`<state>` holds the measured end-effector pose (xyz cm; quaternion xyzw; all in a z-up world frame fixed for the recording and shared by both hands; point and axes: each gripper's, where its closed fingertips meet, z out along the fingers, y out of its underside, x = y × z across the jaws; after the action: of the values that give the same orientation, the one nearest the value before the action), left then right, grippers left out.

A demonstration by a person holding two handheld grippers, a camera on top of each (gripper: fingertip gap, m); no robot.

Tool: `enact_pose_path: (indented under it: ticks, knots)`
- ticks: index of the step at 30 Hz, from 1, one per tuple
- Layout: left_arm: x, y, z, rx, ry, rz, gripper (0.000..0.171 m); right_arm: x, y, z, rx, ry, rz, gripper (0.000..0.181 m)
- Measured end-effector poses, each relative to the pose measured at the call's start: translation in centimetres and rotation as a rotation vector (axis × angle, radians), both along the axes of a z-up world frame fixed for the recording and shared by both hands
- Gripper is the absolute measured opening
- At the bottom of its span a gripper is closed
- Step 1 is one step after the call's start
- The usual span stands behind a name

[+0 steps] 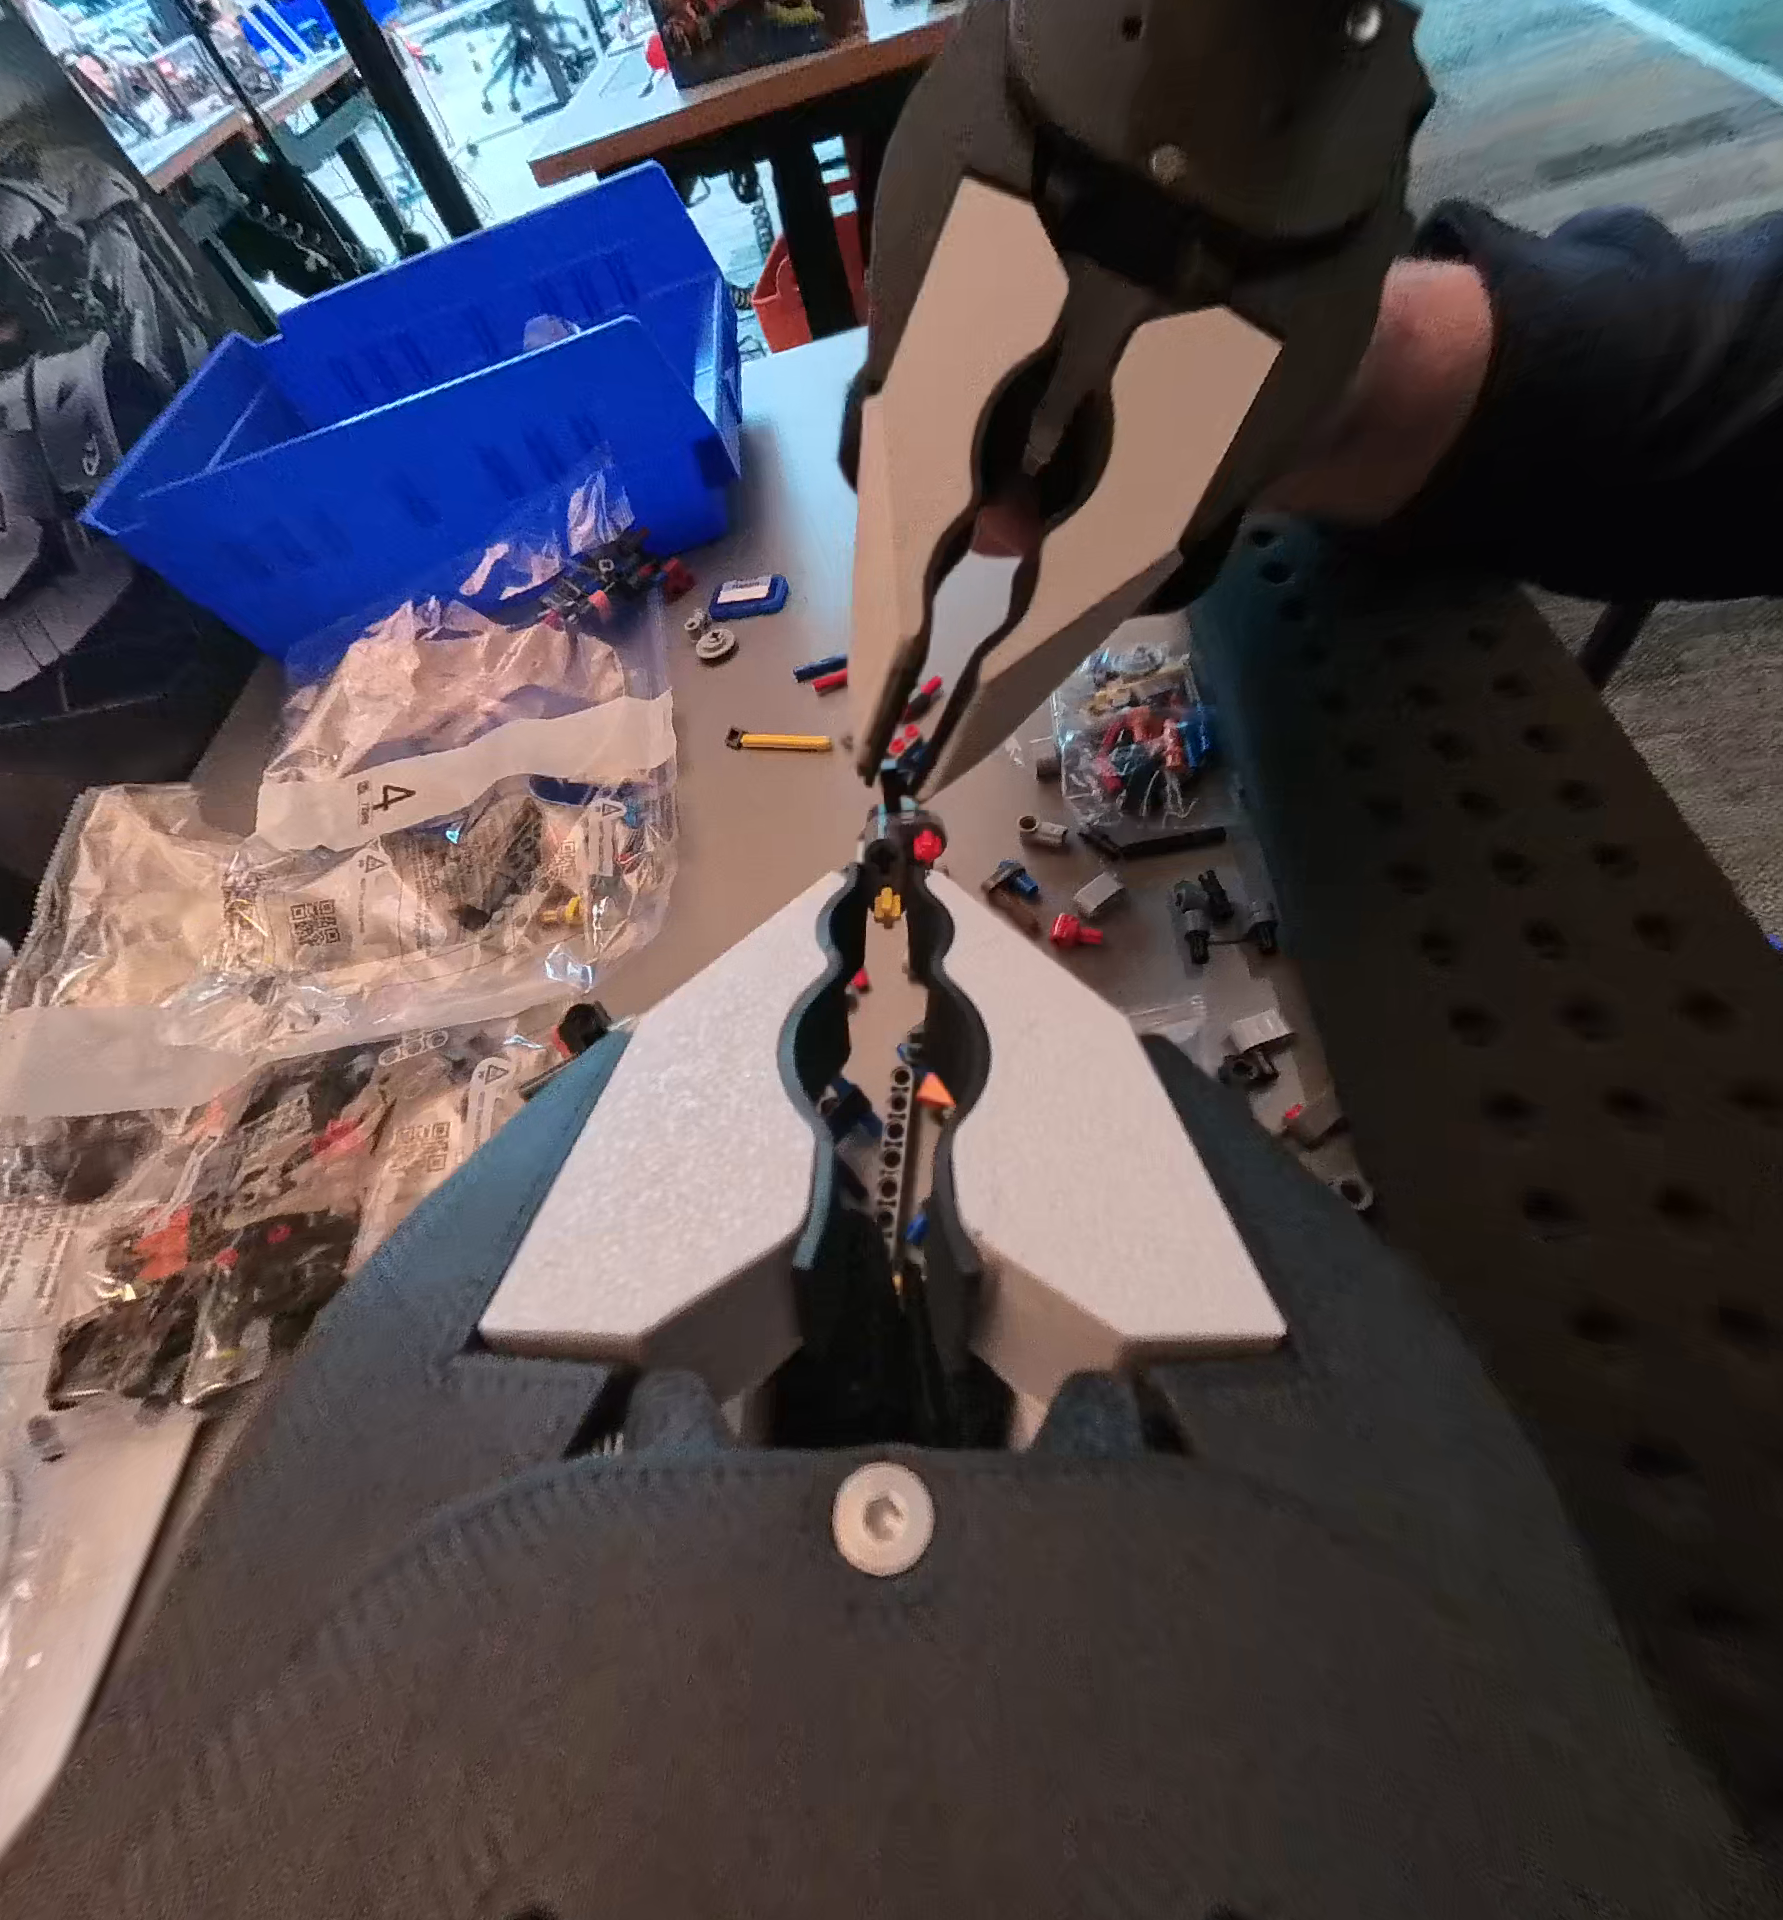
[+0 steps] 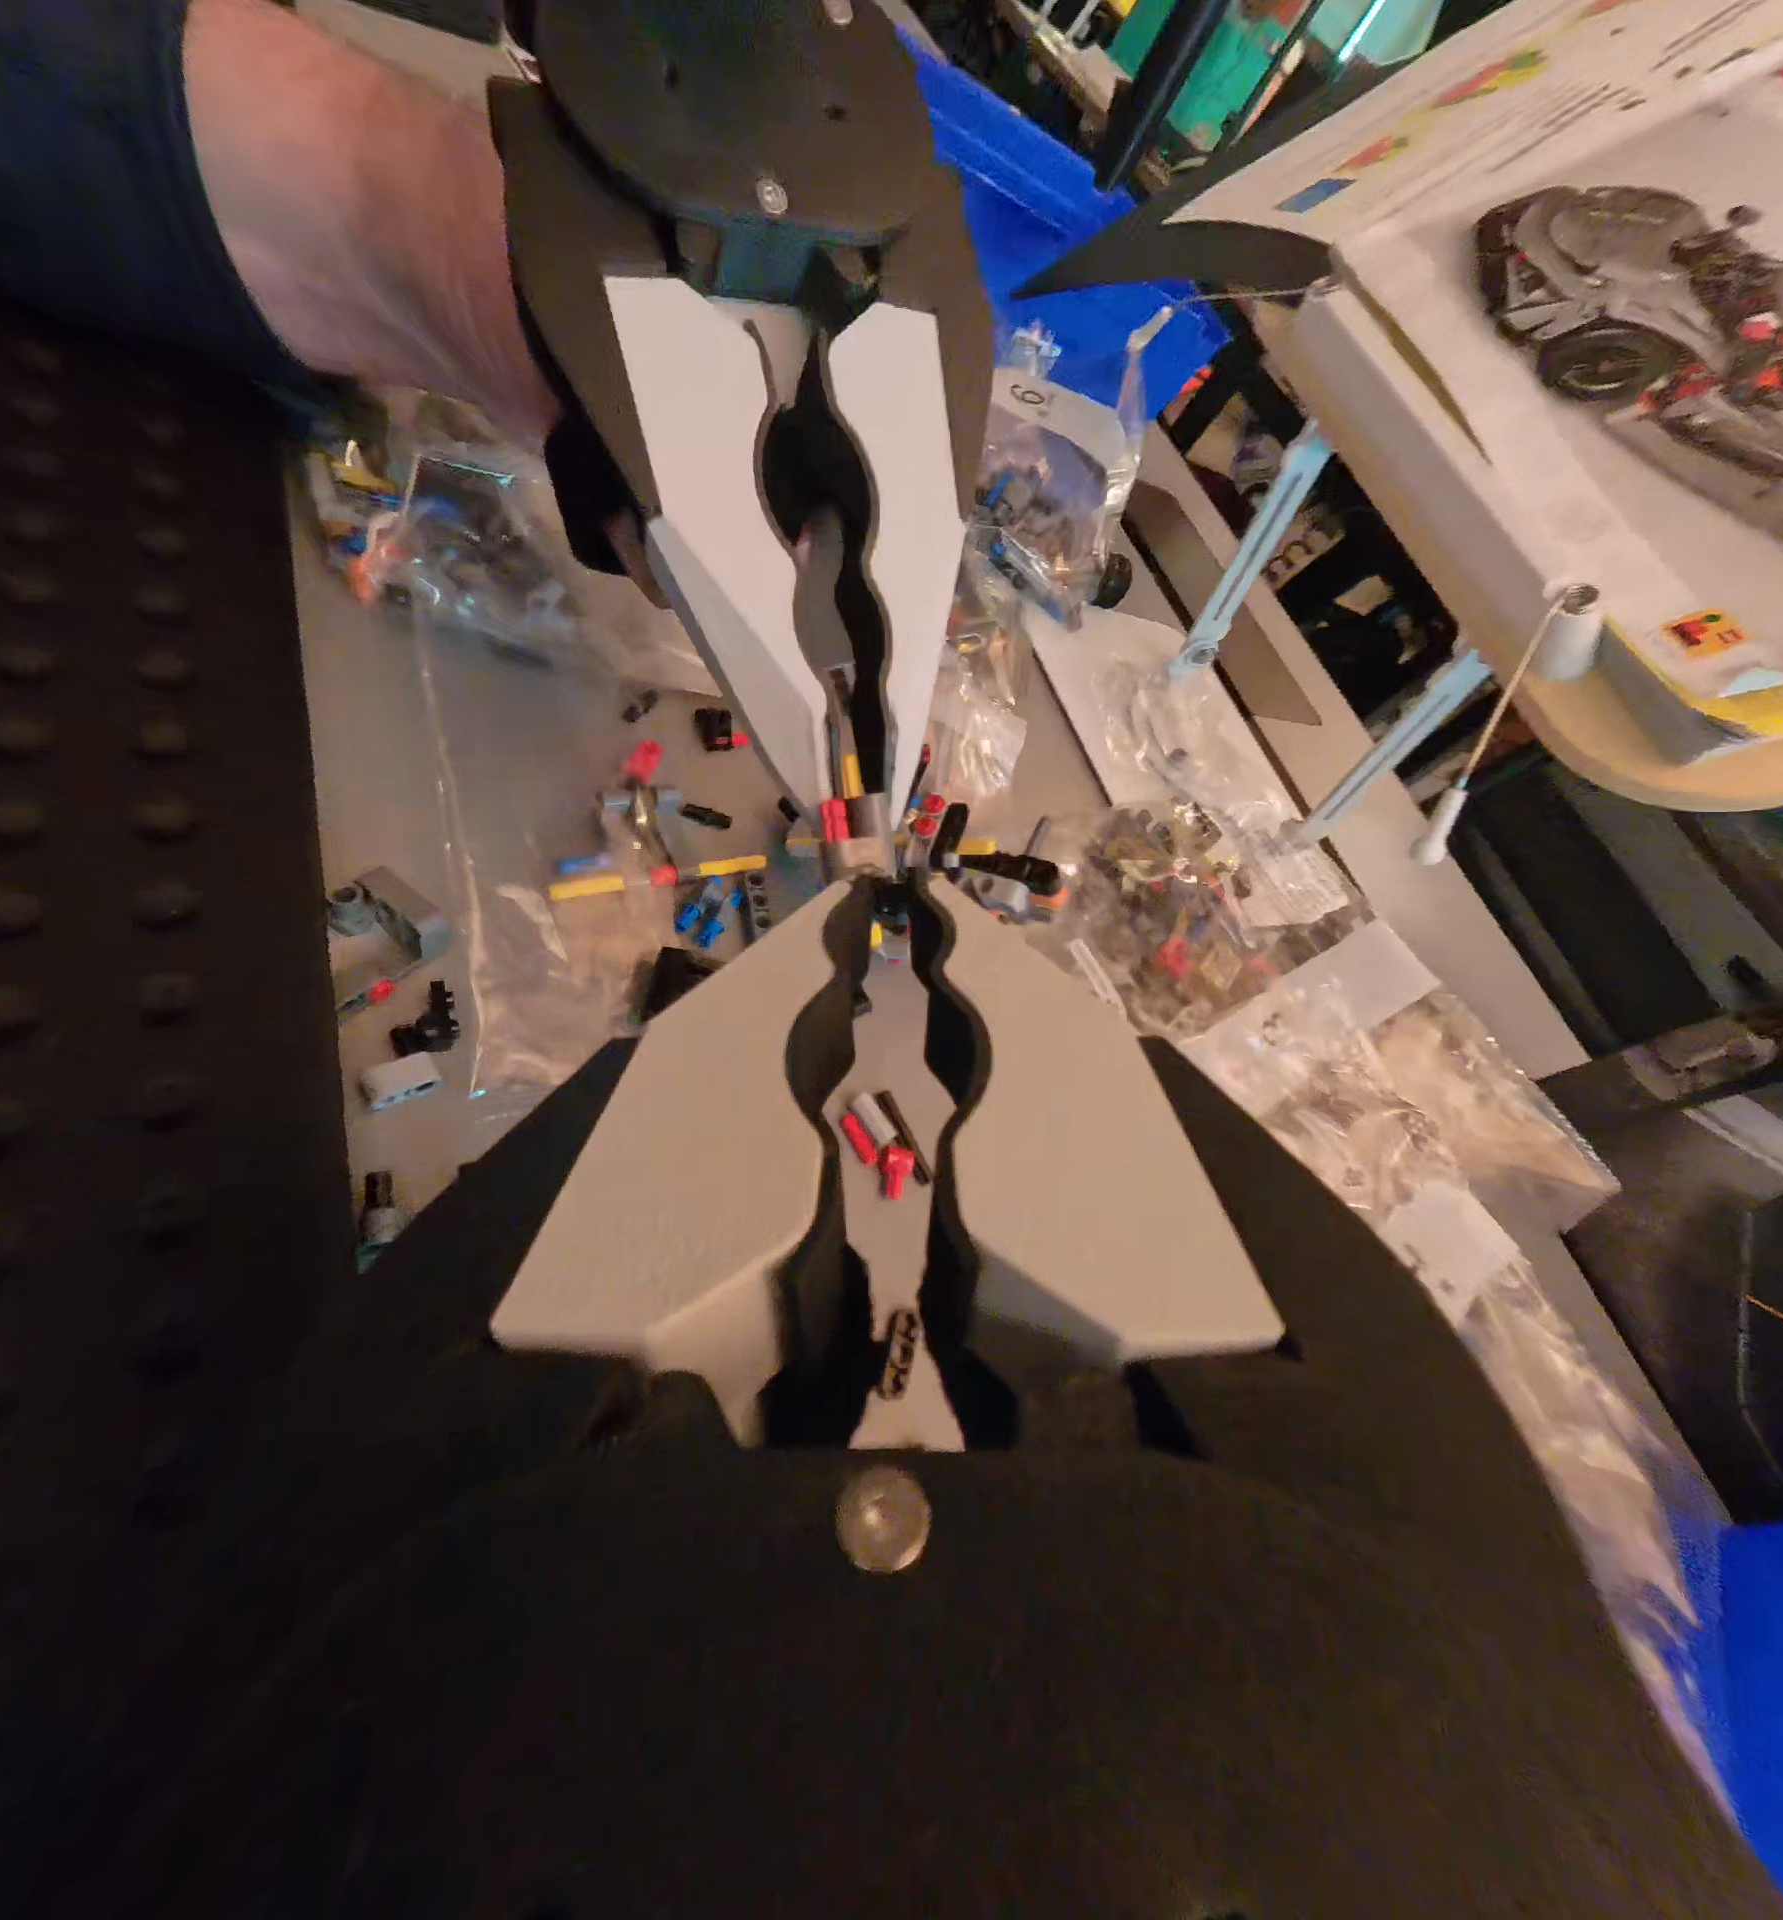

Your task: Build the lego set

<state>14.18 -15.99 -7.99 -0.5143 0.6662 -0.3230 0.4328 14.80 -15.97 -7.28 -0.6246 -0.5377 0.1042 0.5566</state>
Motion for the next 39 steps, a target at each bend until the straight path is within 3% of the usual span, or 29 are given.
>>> enact_pose_path:
  ticks: [6, 11, 20, 26, 30, 39]
  knots:
    - [0.1, -0.1, -0.1, 0.046, 0.009, -0.008, 0.007, 0.3, 0.1, -0.1, -0.125, 0.089, 0.02, 0.016]
    - [0.1, -0.6, -0.2, 0.207, 0.028, -0.022, 0.007, 0.0, -0.8, -0.6, -0.175, 0.092, 0.085, 0.004]
    - [0.0, -0.4, 0.5, 0.225, -0.011, -0.02, 0.01, 0.1, -0.6, -0.2, 0.011, -0.036, 0.023, 0.001]
    - [0.3, -0.4, 0.1, 0.253, 0.009, -0.003, 0.017, 0.1, -0.5, -0.3, 0.015, -0.054, 0.007, 0.001]
    - [0.3, -0.1, -0.1, 0.272, 0.029, 0.009, 0.013, 0.1, -0.5, -0.6, 0.035, -0.097, -0.009, 0.001]
    - [0.5, -0.1, 0.9, 0.018, -0.066, 0.022, 0.007, 0.2, -0.9, 0.4, 0.03, -0.036, 0.007, 0.001]
